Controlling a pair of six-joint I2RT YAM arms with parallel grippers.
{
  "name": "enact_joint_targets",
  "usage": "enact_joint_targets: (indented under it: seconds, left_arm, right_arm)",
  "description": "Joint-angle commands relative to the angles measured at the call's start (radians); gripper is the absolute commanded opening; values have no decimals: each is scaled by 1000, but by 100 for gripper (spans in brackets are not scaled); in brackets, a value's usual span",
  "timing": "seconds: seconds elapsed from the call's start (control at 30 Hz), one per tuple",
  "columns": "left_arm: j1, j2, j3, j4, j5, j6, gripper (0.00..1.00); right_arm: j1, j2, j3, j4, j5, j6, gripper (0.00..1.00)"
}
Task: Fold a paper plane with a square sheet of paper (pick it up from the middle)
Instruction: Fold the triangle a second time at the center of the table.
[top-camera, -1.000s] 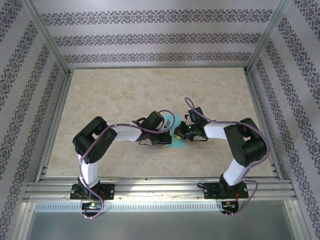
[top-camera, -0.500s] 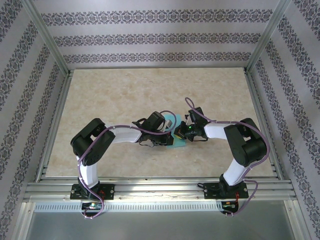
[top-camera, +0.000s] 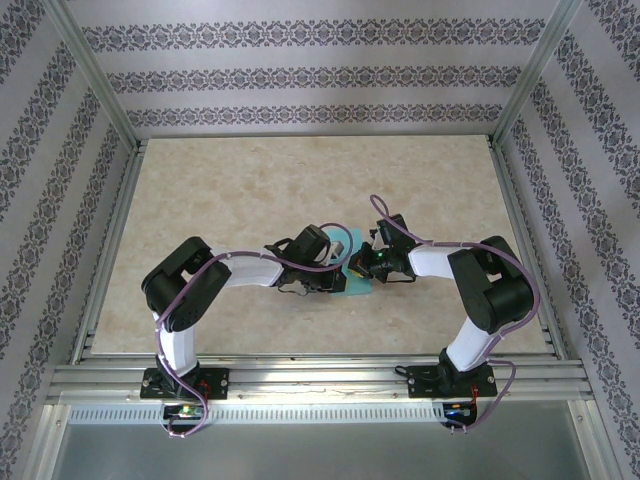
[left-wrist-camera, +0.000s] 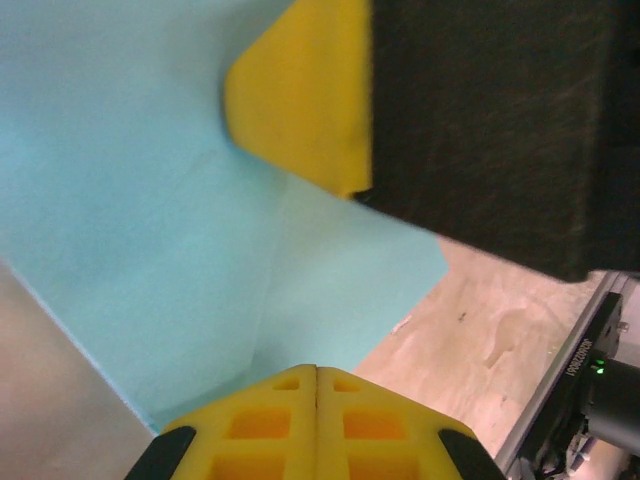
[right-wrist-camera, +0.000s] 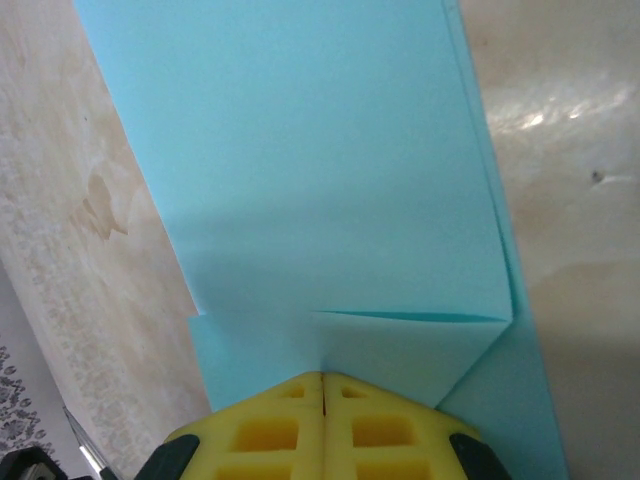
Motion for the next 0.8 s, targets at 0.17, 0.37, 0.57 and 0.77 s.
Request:
enact_joint_targets:
  seconds: [0.17,0.37,0.57,0.77]
  left_arm:
    - [-7,4,-54,64,-17,-37,2]
    - [-7,-20,-105,98,-21,-69,2]
    - [-5,-30,-163,189,-5,-144,3]
    - [-4,-62,-270,331,38,-243,3]
  right_arm:
    - [-11,39,-39,-101,67,-25,0]
    - [-12,45,-40,-103,76,-29,0]
    - [-12,59,-43,-103,80,-35,0]
    - [-14,59,-46,-100,82,-34,0]
